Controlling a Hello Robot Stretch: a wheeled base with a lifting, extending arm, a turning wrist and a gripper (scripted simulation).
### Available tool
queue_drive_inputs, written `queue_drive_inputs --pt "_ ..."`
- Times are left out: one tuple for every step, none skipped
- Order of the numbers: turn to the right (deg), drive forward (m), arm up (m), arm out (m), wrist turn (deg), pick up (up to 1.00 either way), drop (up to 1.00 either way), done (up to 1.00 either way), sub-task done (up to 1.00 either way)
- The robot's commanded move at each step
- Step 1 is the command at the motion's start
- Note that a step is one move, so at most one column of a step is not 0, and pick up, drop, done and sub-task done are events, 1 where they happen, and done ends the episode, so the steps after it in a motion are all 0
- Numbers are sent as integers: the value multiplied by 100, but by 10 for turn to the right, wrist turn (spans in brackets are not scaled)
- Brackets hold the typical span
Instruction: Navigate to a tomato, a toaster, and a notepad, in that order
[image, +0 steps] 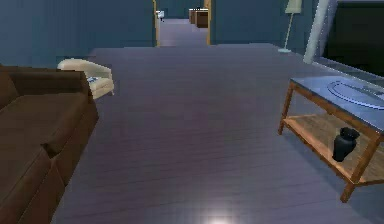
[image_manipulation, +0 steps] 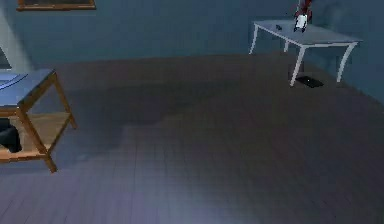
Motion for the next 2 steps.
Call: queue_drive_inputs --pt "0 100 0 0 0 0 0 0 0" --pt "0 100 0 0 0 0 0 0 0"
